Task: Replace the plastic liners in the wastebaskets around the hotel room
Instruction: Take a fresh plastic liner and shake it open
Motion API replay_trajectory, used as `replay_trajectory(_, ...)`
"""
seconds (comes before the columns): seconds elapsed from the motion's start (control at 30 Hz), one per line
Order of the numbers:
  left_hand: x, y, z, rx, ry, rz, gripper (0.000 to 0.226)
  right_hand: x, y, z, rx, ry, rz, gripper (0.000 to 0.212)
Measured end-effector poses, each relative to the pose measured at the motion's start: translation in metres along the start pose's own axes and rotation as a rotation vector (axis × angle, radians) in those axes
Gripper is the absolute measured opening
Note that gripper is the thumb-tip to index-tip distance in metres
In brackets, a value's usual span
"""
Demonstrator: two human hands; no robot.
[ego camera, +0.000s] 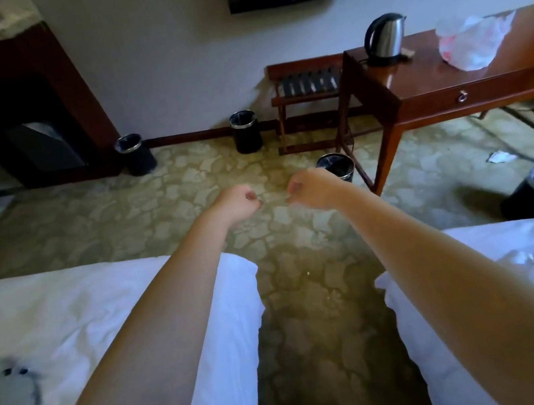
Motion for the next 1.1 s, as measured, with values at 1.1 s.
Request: replay_trajectory(1.1, -0.263, 0.687, -0.151, -0.415, -0.046, 0.030, 0.030, -0.156, 0.807, -0.087, -0.410, -0.225, -0.459, 0.032)
Point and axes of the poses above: each hand's wrist, its own y-axis towards the middle knuckle, its own x-axis out of the palm, z = x × y, the point moved 8 cm from there along y, towards the middle knuckle, and after that the axes turned 5 degrees about -y, right-handed, at the moved point
